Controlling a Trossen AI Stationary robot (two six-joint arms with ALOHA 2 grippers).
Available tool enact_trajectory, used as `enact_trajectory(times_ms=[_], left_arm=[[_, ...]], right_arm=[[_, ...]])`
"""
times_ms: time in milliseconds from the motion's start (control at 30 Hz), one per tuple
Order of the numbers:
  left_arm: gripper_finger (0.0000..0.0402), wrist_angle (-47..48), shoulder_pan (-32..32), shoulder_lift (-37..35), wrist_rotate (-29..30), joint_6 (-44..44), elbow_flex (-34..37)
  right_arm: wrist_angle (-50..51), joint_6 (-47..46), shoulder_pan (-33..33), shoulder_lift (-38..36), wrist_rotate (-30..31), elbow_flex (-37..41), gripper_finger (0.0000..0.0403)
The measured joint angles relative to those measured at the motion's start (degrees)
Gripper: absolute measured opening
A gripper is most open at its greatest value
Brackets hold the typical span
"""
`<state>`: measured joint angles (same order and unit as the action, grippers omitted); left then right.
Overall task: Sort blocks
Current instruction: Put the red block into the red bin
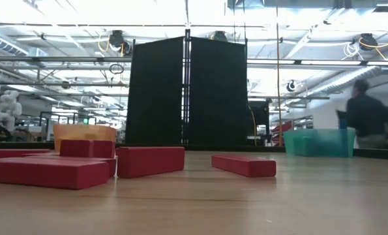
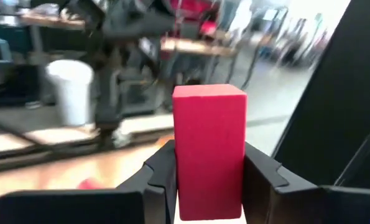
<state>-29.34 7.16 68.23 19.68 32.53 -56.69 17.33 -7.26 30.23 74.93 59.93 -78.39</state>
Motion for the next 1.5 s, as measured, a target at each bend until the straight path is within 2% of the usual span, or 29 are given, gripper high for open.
enact_trajectory(times_ms=[133, 267, 333, 467, 667, 833, 1200, 1333, 1500], left_arm=[[0.0258, 9.30, 0.09, -4.33, -5.17, 0.13, 0.00], [0.0258, 19.61, 0.66, -7.98, -8.58, 0.17, 0.00], [0.0258, 24.12, 1.33, -9.16, -8.70, 0.20, 0.00], [0.0258, 31.16, 2.93, -10.04, -8.47, 1.66, 0.00], [0.0258, 33.99, 4.66, -9.76, -6.93, 1.64, 0.00], [0.0258, 34.68, 4.98, -9.71, -5.43, 1.62, 0.00], [0.0258, 34.60, 4.98, -9.71, -4.50, 1.62, 0.00], [0.0258, 34.60, 4.98, -9.71, -4.48, 1.62, 0.00], [0.0258, 34.56, 4.98, -9.70, -4.45, 1.60, 0.00]], right_arm=[[20.63, -22.54, 4.79, -4.07, -3.75, 0.00, 0.0098], [36.39, -40.09, 8.03, -6.21, -16.41, 0.00, 0.0098], [43.13, -47.57, 9.59, -6.44, -23.23, 0.00, 0.0098], [55.28, -60.31, 13.85, -5.92, -33.08, 0.00, 0.0098], [68.63, -78.17, 21.30, -3.68, -45.34, 0.00, 0.0098], [70.65, -87.25, 27.44, -0.79, -47.11, 0.02, 0.0098], [72.00, -113.21, 34.50, 6.60, -55.16, 1.41, 0.0098], [66.93, -115.62, 33.61, 7.29, -61.52, 5.13, 0.0098], [58.81, -115.71, 31.57, 7.24, -60.99, 11.62, 0.0098]])
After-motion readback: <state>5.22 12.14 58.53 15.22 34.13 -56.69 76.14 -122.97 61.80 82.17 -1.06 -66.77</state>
